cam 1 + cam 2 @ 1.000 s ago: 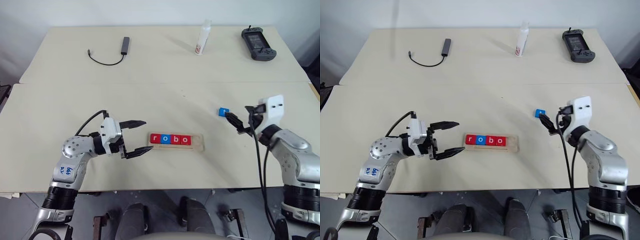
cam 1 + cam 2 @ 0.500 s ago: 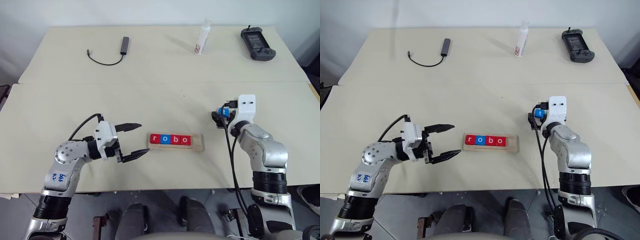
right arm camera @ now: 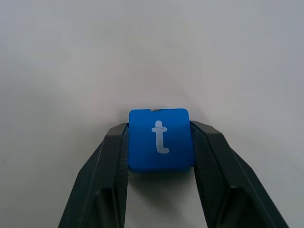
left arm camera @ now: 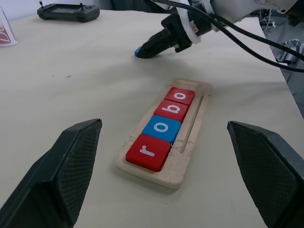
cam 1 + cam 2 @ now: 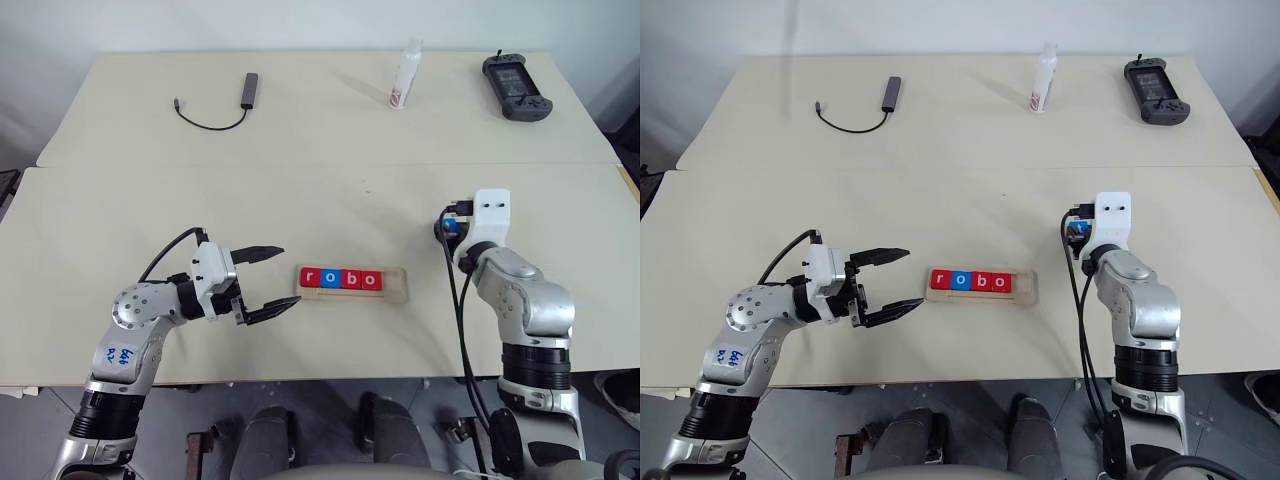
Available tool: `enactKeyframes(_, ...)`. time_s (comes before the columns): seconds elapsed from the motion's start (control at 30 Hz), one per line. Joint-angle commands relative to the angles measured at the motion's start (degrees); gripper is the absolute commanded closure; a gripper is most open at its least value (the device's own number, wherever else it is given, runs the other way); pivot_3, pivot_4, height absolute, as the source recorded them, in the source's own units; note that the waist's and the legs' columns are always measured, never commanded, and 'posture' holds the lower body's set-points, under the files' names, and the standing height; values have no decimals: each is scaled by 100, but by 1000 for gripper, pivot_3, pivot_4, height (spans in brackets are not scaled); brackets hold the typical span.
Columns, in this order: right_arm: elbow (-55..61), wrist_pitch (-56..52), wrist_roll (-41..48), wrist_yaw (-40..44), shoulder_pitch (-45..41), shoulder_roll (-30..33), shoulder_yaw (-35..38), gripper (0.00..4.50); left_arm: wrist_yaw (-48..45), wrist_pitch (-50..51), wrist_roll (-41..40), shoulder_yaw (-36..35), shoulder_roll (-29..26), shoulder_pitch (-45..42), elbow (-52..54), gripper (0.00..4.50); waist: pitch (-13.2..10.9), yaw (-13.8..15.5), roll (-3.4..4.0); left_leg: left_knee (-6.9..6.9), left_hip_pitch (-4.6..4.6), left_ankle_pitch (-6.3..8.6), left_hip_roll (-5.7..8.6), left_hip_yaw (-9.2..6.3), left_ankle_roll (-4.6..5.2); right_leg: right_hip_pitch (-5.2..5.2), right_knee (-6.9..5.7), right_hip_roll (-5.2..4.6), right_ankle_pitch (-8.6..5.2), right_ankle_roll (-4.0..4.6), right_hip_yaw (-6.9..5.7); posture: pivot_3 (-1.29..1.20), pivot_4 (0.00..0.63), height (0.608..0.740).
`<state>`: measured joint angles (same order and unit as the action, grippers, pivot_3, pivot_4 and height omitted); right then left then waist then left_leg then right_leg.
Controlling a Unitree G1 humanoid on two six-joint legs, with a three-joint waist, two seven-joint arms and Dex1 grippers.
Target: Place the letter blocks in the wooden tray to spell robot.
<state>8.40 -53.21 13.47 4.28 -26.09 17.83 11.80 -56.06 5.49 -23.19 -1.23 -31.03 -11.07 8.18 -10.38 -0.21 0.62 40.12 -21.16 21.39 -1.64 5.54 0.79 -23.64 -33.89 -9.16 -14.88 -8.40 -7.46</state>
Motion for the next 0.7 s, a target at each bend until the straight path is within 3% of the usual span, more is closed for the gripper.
enactKeyframes(0.03, 1142, -630, 183, -33, 287, 97, 272, 3027, -97, -106, -79, 11, 53, -149, -22, 0, 0, 1, 0, -1, -1, 0, 0, 0, 0, -2, 0, 0, 0, 0, 0, 0, 150, 740)
enactKeyframes(0.2, 2985, -1787, 386, -177, 1388, -260, 444, 3027, -311, -68, -79, 159, 127, -285, -209, 0, 1, 12, 1, -7, -2, 0, 1, 0, 0, -2, 5, 0, 0, 0, -1, 0, 150, 740)
enactKeyframes(0.43, 3868, -2149, 309, -422, 2152, -900, 206, 3027, -425, -39, -91, 205, 118, -331, -269, 0, 2, -10, 2, -6, 5, 0, -2, 2, -2, -2, 0, 4, -1, 2, 6, 0, 150, 740)
enactKeyframes(0.57, 3910, -2064, 382, -243, 2171, -887, 144, 1705, -418, -25, -82, 196, 110, -307, -237, 0, 2, -9, 2, -6, 4, 0, -2, 2, -2, -2, 1, 5, -1, 2, 7, 0, 150, 740)
enactKeyframes(0.7, 3859, -2103, 680, 409, 2056, -280, 353, 382, -364, -25, -74, 164, 110, -273, -192, 0, 2, 6, 2, -5, 2, 1, 0, 0, 0, -2, 2, 4, -1, 2, 7, 0, 150, 740)
